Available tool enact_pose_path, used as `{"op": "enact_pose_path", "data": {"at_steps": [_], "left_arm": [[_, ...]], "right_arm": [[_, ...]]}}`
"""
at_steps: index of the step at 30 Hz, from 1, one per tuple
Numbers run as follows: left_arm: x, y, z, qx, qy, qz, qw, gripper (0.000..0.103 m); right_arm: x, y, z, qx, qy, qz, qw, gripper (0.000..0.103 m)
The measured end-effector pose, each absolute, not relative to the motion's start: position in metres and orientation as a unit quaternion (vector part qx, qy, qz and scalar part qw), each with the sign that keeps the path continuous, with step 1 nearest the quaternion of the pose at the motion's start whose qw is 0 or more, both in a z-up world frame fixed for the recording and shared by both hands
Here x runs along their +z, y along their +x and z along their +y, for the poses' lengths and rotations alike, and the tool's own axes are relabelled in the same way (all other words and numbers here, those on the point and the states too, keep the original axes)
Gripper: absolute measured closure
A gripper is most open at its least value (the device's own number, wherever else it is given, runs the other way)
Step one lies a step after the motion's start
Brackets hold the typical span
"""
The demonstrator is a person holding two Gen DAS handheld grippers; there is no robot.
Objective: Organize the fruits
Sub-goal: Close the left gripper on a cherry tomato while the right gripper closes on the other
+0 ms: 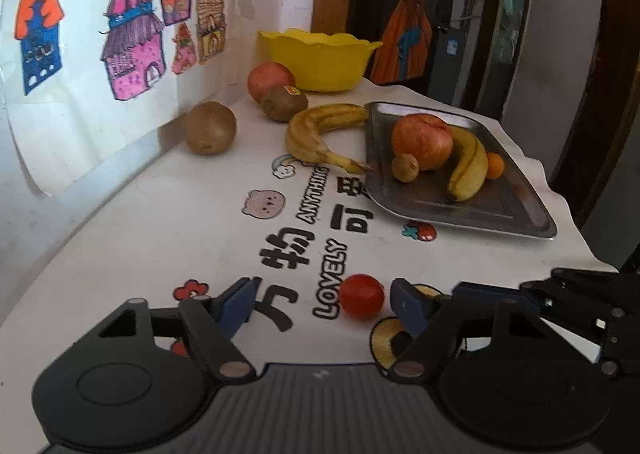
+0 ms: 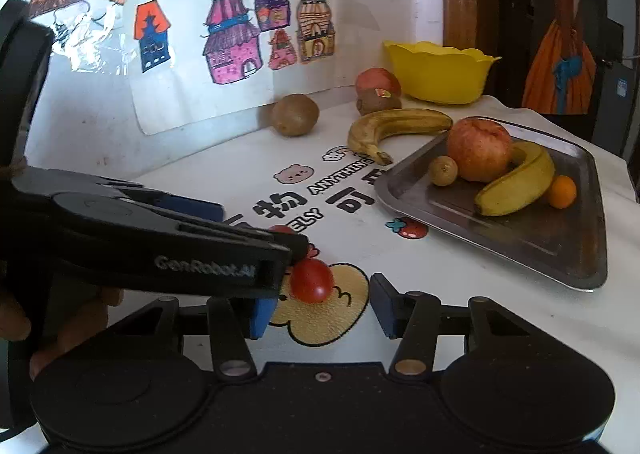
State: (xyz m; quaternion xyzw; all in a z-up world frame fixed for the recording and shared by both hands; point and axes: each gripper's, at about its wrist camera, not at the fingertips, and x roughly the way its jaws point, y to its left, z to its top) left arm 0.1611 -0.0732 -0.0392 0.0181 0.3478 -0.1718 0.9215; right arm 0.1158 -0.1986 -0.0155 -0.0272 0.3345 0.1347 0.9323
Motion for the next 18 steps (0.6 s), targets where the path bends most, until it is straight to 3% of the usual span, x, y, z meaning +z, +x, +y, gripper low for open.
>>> {"op": "enact_pose_path", "data": {"at_steps": [12, 18], "left_arm": [[-0.0384, 0.1609, -0.0777, -0.166, 0.029, 0.349, 0.922, 0.045], [-0.0379, 0.1597, -0.0789, -0.170, 0.034, 0.351, 0.920, 0.064]], "right_arm": [[-0.0152, 0.1181, -0.1969, 0.141, -0.038, 0.334, 0.931, 0.054], [-0.0150, 0.1183, -0.1978, 0.139, -0.036, 0.333, 0.932, 0.057]]}}
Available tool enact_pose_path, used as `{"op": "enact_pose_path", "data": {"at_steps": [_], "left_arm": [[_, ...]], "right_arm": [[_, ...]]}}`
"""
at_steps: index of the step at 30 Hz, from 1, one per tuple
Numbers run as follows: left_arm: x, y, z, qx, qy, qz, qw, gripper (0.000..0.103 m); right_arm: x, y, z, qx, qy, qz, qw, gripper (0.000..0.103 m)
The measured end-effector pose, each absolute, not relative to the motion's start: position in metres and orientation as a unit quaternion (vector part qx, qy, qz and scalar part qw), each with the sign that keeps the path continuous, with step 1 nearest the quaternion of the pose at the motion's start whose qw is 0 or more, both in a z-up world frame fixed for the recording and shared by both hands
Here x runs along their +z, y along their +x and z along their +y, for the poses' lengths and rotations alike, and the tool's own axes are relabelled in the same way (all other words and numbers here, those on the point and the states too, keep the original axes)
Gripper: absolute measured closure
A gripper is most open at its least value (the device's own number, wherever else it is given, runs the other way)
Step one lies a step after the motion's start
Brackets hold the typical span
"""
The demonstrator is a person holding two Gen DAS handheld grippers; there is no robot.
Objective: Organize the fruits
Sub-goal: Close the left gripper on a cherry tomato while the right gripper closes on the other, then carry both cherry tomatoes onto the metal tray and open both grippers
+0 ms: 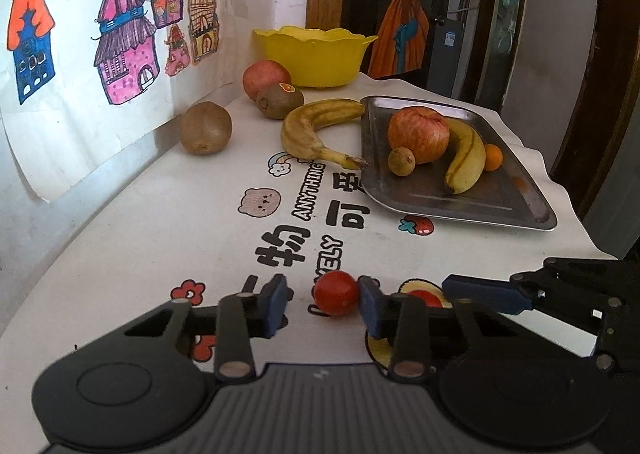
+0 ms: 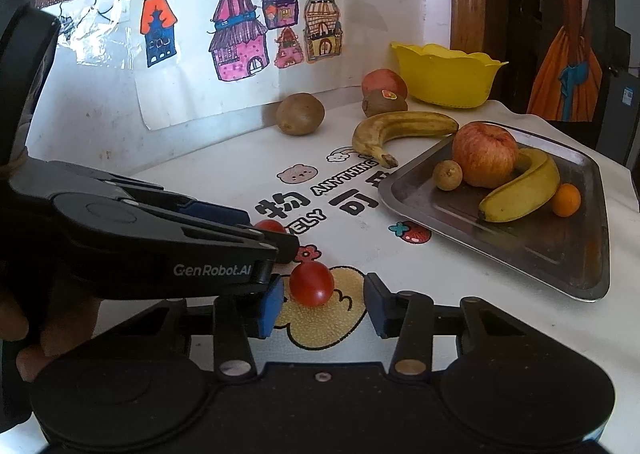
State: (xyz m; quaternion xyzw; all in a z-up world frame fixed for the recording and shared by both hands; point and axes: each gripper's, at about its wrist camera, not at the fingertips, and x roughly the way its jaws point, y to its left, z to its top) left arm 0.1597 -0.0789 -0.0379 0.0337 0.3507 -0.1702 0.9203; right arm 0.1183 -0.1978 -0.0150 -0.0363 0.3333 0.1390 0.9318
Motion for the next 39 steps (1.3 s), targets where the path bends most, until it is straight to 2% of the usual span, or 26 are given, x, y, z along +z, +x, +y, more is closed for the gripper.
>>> {"op": "enact_pose_path", "data": {"at_steps": [5, 9, 16, 39], "left_arm": [[-0.038, 0.157, -0.082, -0.176, 0.040, 0.350, 0.919, 0.076], [-0.038, 0.156, -0.083, -0.175, 0.040, 0.350, 0.919, 0.077], [-0.037, 0.153, -0.082, -0.172, 0.036, 0.353, 0.919, 0.078], [-0.019, 0.144, -0.097, -0.161, 0.043, 0.334, 0.928, 0.078]], "right_arm": [[-0.015, 0.118, -0.199, 0.137, -0.034, 0.333, 0.932, 0.060], [-0.015, 0.117, -0.201, 0.137, -0.032, 0.332, 0.933, 0.069], [-0.015, 0.116, -0.205, 0.134, -0.025, 0.331, 0.934, 0.078], [-0.006, 0.097, -0.233, 0.127, 0.025, 0.304, 0.944, 0.078]]}}
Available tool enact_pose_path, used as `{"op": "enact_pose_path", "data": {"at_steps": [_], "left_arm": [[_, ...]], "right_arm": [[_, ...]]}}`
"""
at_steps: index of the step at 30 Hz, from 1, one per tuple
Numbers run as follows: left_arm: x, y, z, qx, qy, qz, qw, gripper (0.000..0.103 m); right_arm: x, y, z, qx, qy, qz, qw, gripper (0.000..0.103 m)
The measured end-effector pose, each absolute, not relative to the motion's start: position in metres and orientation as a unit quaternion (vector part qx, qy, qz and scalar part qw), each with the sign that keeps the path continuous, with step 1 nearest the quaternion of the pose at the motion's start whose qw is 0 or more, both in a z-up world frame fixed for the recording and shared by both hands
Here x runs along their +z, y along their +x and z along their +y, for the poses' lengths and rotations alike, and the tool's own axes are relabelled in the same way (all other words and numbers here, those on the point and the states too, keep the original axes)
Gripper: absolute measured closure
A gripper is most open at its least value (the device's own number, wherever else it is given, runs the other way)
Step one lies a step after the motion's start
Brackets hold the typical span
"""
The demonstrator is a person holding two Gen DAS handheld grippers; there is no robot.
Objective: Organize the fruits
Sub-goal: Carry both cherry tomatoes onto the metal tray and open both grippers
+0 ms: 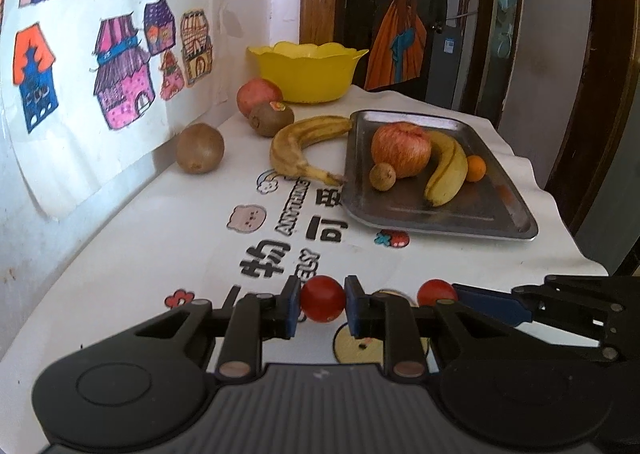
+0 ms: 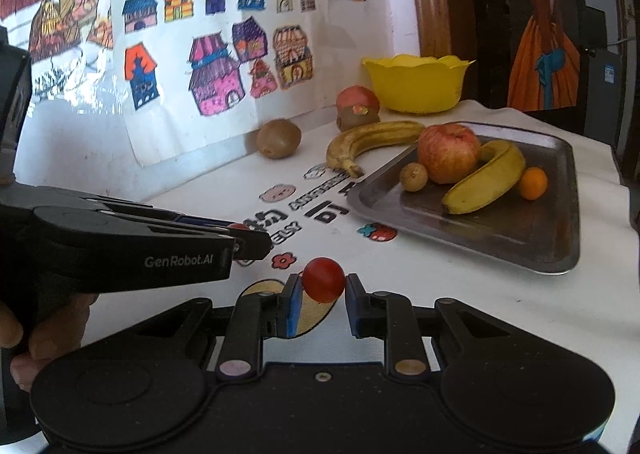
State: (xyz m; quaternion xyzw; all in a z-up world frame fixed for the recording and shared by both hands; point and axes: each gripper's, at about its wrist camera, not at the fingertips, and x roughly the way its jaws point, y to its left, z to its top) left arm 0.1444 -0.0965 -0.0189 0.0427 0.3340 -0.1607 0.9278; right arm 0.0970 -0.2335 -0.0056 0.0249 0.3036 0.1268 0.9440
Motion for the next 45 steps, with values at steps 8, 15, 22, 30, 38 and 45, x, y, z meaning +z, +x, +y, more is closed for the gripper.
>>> {"op": "enact_pose_path", "data": {"at_steps": [8, 15, 22, 30, 38, 45], "left_arm": [[0.000, 0.157, -0.122, -0.166, 0.054, 0.306, 0.936, 0.078], [0.010, 0.183, -0.145, -0.177, 0.016, 0.292, 0.940, 0.078], [-0.002, 0.216, -0.164, -0.176, 0.009, 0.297, 0.938, 0.078], [-0.028, 0.247, -0.171, -0.174, 0.009, 0.325, 0.929, 0.078], [-0.041, 0.255, -0.174, -0.187, 0.008, 0.340, 0.922, 0.078], [-0.043, 0.256, -0.177, -0.188, 0.010, 0.344, 0.920, 0.077]], "right_arm": [[0.009, 0.091, -0.262, 0.109, 0.046, 0.272, 0.955, 0.078], [0.021, 0.097, -0.296, 0.083, 0.050, 0.247, 0.964, 0.078], [0.026, 0.123, -0.319, 0.069, 0.039, 0.243, 0.967, 0.078], [0.013, 0.161, -0.321, 0.081, 0.026, 0.265, 0.960, 0.078], [-0.004, 0.179, -0.314, 0.091, 0.011, 0.299, 0.950, 0.078], [-0.008, 0.183, -0.314, 0.092, 0.013, 0.304, 0.948, 0.076]]}}
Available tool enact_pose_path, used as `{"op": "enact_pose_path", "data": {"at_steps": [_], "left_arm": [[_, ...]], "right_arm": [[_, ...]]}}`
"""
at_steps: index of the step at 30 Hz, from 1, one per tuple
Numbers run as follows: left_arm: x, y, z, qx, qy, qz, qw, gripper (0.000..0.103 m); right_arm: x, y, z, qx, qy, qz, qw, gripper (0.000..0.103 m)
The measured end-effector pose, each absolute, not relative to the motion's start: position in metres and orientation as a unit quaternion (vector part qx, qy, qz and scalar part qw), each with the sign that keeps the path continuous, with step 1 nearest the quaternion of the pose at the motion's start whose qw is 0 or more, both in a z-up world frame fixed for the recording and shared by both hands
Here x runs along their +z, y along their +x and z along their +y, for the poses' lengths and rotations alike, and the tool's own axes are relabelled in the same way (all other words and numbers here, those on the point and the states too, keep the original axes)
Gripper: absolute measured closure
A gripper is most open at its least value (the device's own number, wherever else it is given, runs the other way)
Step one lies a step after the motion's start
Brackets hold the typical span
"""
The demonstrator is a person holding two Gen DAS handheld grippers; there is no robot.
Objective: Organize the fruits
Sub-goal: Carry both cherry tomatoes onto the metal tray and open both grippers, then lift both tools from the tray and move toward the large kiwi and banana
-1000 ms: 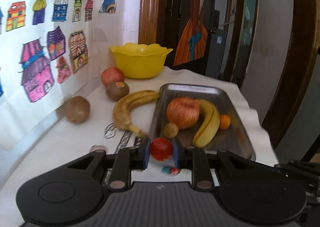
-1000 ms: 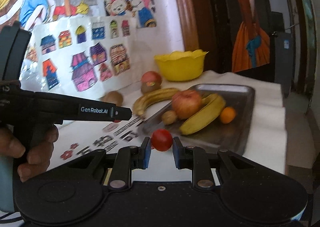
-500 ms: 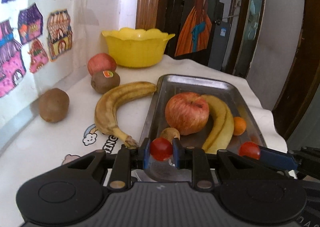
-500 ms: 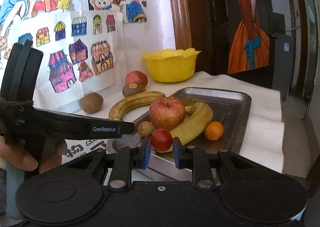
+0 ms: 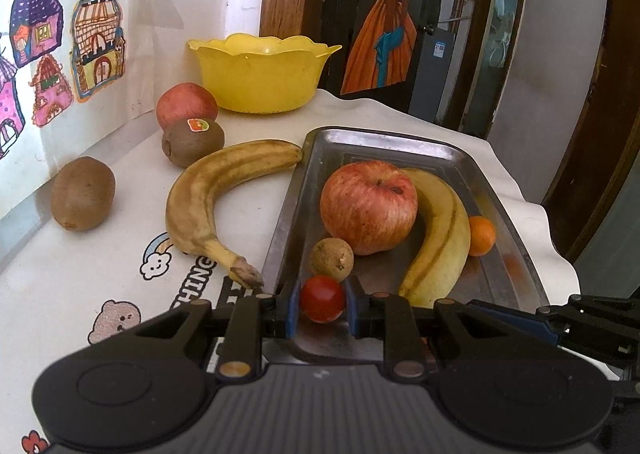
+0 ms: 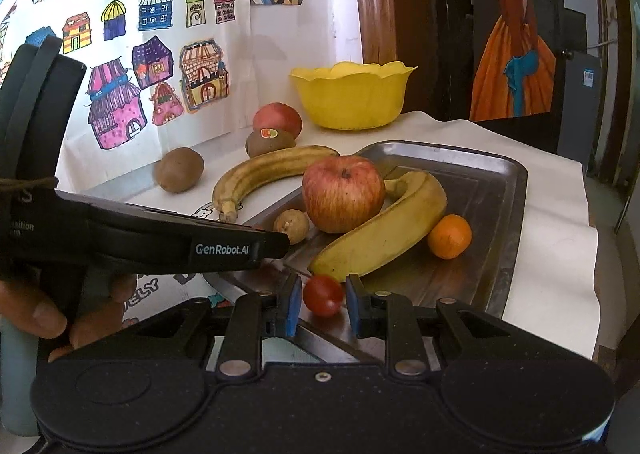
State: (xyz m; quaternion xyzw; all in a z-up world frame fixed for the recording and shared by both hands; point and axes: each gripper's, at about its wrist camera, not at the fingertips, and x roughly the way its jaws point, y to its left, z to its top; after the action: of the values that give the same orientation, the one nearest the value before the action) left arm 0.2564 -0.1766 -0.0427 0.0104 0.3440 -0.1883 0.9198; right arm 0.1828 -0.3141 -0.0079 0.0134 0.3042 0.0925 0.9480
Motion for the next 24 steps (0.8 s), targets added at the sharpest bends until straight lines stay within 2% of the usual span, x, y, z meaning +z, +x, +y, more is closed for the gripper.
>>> {"op": "enact_pose_path", "data": {"at_steps": [4, 7, 10, 12, 14, 15, 17, 19, 21, 22, 24], "left_arm": [[-0.041, 0.255, -0.177, -0.187, 0.012, 0.341, 0.921, 0.076], [-0.038, 0.253, -0.175, -0.186, 0.007, 0.338, 0.922, 0.066], [-0.031, 0.247, -0.173, -0.188, 0.002, 0.332, 0.925, 0.061], [-0.026, 0.241, -0.171, -0.188, -0.001, 0.325, 0.927, 0.050], [-0.018, 0.233, -0.168, -0.188, -0.006, 0.314, 0.931, 0.033], [-0.014, 0.229, -0.166, -0.187, -0.009, 0.308, 0.933, 0.030], [-0.006, 0.221, -0.161, -0.184, -0.014, 0.296, 0.937, 0.018], [0.002, 0.213, -0.154, -0.180, -0.020, 0.284, 0.942, 0.012], [0.010, 0.204, -0.146, -0.174, -0.024, 0.270, 0.947, 0.005], [0.014, 0.199, -0.141, -0.169, -0.026, 0.262, 0.950, 0.001], [0.021, 0.189, -0.133, -0.163, -0.028, 0.248, 0.955, 0.000]], "right_arm": [[-0.008, 0.182, -0.314, 0.089, 0.015, 0.304, 0.948, 0.071], [-0.005, 0.176, -0.317, 0.082, 0.020, 0.299, 0.951, 0.063], [0.001, 0.169, -0.320, 0.070, 0.024, 0.291, 0.954, 0.055], [0.006, 0.162, -0.322, 0.059, 0.028, 0.284, 0.957, 0.043], [0.012, 0.154, -0.324, 0.050, 0.032, 0.276, 0.959, 0.033], [0.015, 0.150, -0.324, 0.045, 0.034, 0.271, 0.961, 0.026], [0.023, 0.140, -0.325, 0.037, 0.037, 0.259, 0.964, 0.019], [0.031, 0.129, -0.324, 0.031, 0.038, 0.249, 0.967, 0.015], [0.038, 0.119, -0.321, 0.024, 0.038, 0.238, 0.970, 0.005], [0.042, 0.112, -0.320, 0.021, 0.039, 0.231, 0.972, 0.004], [0.050, 0.102, -0.316, 0.018, 0.038, 0.222, 0.974, 0.001]]}}
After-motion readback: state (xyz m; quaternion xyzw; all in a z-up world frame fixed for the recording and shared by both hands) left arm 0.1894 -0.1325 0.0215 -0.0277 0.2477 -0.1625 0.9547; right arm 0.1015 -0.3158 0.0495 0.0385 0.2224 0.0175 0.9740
